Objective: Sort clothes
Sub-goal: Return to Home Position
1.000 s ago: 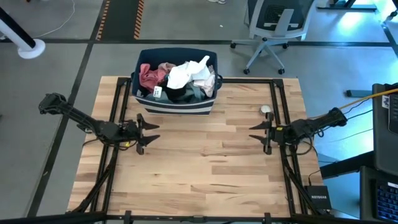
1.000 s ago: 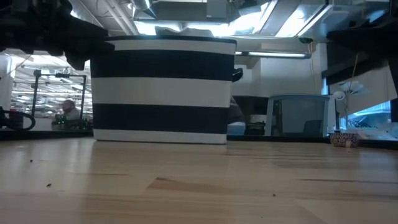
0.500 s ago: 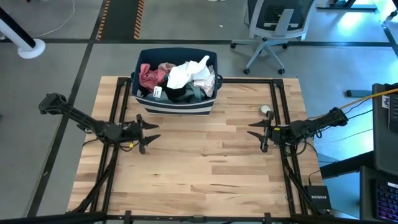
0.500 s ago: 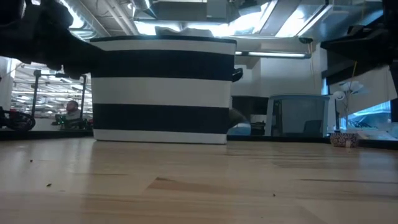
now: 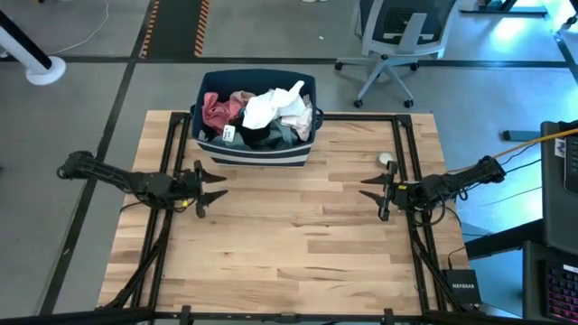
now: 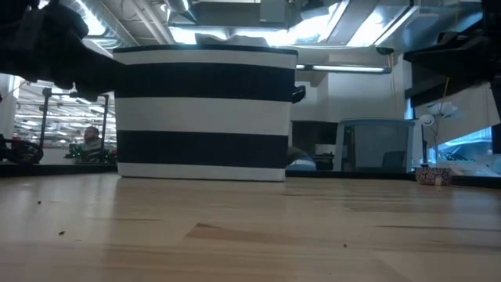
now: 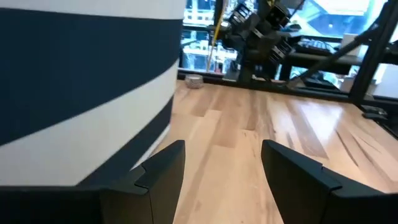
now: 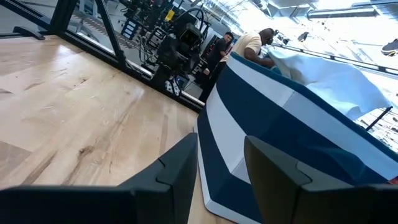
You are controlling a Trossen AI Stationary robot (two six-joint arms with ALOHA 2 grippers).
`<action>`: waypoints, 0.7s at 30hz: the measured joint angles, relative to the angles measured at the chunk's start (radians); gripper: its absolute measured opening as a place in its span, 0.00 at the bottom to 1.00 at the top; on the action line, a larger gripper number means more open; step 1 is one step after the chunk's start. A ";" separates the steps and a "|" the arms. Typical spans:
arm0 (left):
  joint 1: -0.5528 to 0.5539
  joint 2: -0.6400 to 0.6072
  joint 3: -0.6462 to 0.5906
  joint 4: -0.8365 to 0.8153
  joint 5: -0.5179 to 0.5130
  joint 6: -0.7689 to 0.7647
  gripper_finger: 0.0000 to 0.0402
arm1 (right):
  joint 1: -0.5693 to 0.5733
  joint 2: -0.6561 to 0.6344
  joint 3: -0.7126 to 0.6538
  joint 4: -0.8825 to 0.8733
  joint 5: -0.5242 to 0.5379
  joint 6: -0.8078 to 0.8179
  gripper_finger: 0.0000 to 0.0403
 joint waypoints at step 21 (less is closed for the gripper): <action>0.102 -0.236 0.001 -0.098 0.246 0.071 0.52 | 0.000 0.000 0.000 0.000 -0.001 0.001 0.37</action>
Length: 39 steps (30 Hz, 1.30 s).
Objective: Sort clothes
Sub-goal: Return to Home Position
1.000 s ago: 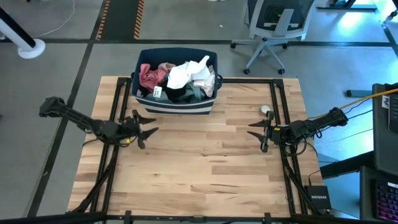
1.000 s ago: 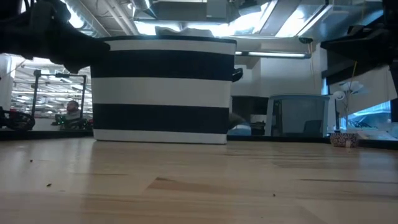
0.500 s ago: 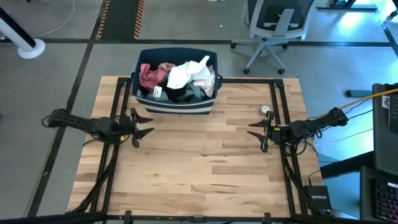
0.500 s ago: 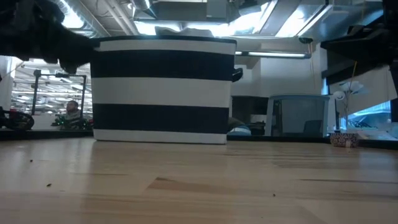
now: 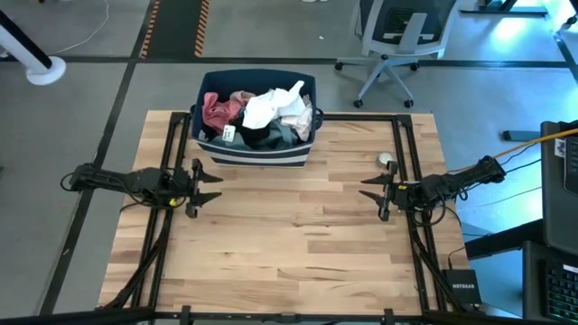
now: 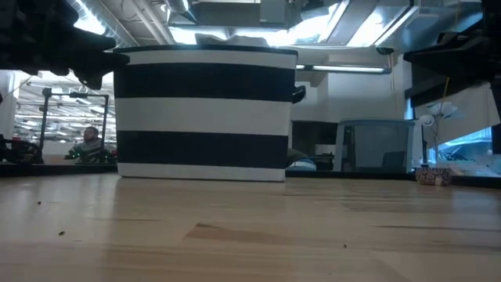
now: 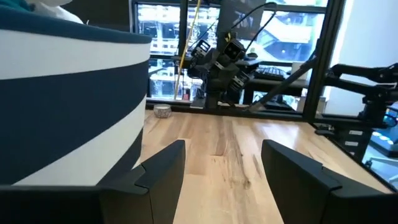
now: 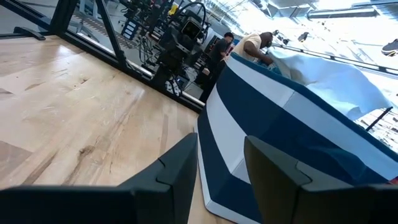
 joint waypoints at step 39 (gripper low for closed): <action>0.012 -0.003 -0.001 -0.002 0.199 -0.051 0.52 | -0.433 0.006 -0.013 -0.018 -0.459 -0.100 0.37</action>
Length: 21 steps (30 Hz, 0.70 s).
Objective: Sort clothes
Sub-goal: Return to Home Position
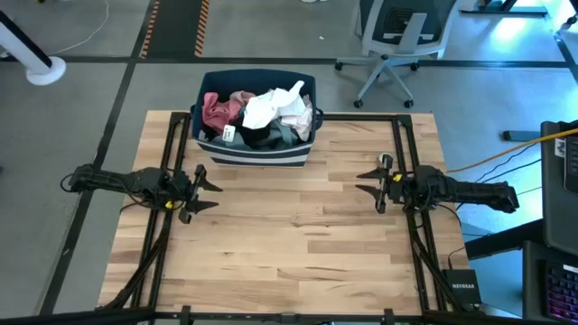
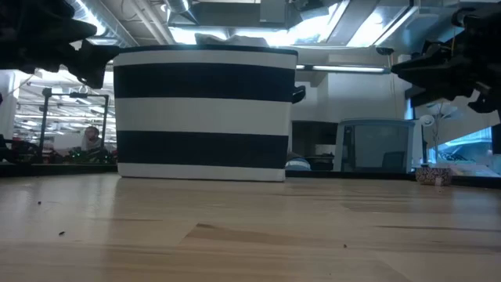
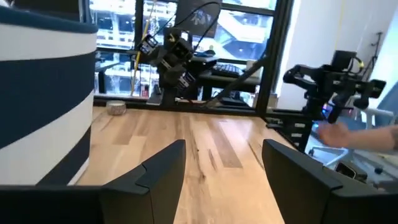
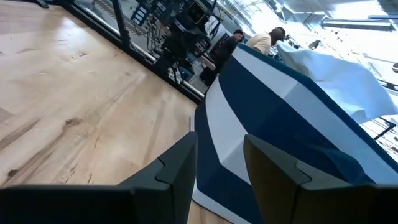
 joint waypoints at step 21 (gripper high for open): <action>0.060 0.008 -0.001 -0.011 -0.084 -0.008 0.52 | 0.001 0.000 0.000 -0.001 0.001 -0.003 0.37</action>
